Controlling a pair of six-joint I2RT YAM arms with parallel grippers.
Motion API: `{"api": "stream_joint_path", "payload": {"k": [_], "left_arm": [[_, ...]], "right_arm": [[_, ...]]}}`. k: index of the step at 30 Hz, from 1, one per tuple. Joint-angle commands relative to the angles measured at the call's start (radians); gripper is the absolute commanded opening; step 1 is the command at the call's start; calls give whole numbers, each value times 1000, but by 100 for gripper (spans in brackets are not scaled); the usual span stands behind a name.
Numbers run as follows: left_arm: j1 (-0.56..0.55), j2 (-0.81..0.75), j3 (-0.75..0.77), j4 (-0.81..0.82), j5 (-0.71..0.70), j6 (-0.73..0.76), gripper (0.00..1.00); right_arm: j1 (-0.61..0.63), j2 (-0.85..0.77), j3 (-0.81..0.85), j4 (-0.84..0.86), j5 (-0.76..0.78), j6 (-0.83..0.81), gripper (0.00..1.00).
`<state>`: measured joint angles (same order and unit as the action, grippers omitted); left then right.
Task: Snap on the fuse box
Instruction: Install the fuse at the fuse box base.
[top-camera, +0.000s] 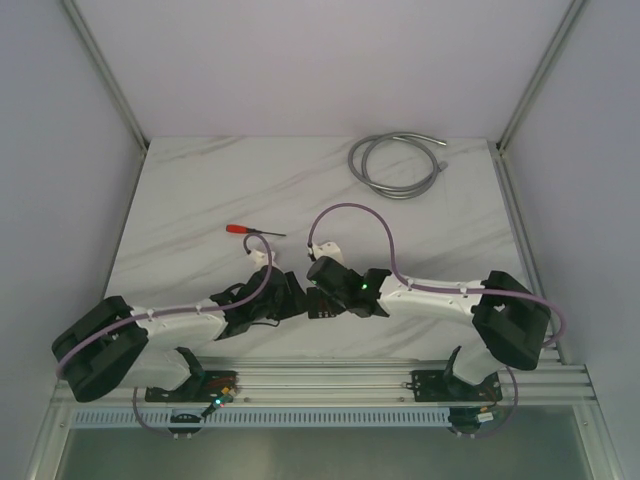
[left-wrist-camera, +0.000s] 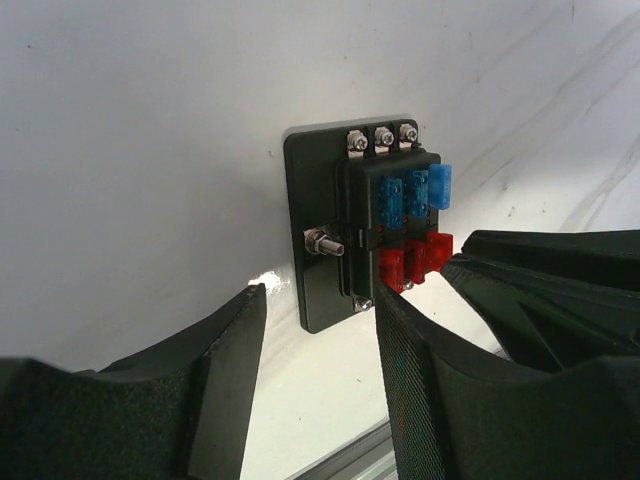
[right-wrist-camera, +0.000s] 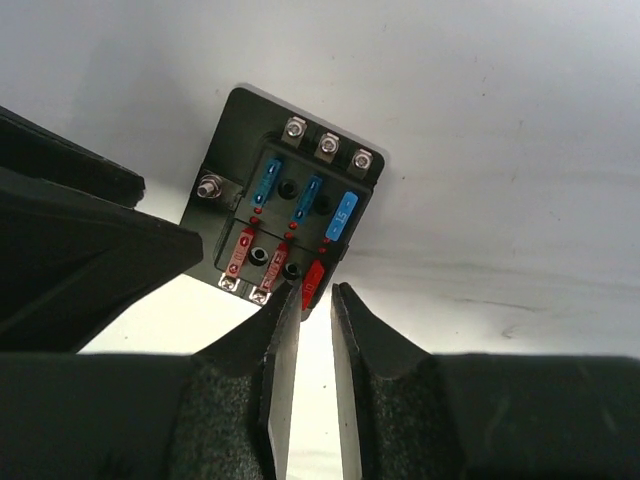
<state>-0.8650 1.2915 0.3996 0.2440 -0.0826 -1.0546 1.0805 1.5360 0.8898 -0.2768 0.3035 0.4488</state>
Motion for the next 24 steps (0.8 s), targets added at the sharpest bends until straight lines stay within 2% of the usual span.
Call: {"api": "stream_joint_path", "payload": {"k": [1,12,19,24], "left_arm": [[-9,14,25,25,6,-11,56],[-26,33,23,46,4,-23,47],[-41,60,22,65,10,-40,45],[-50,66,17,74,9,-51,42]], "right_arm": [[2,-12,38,-21,-11,48,26],[1,44,61,-51,-10,102,15],[0,73,70,-80,-9,124,11],[-1,100,75,-108,-13,131,3]]}}
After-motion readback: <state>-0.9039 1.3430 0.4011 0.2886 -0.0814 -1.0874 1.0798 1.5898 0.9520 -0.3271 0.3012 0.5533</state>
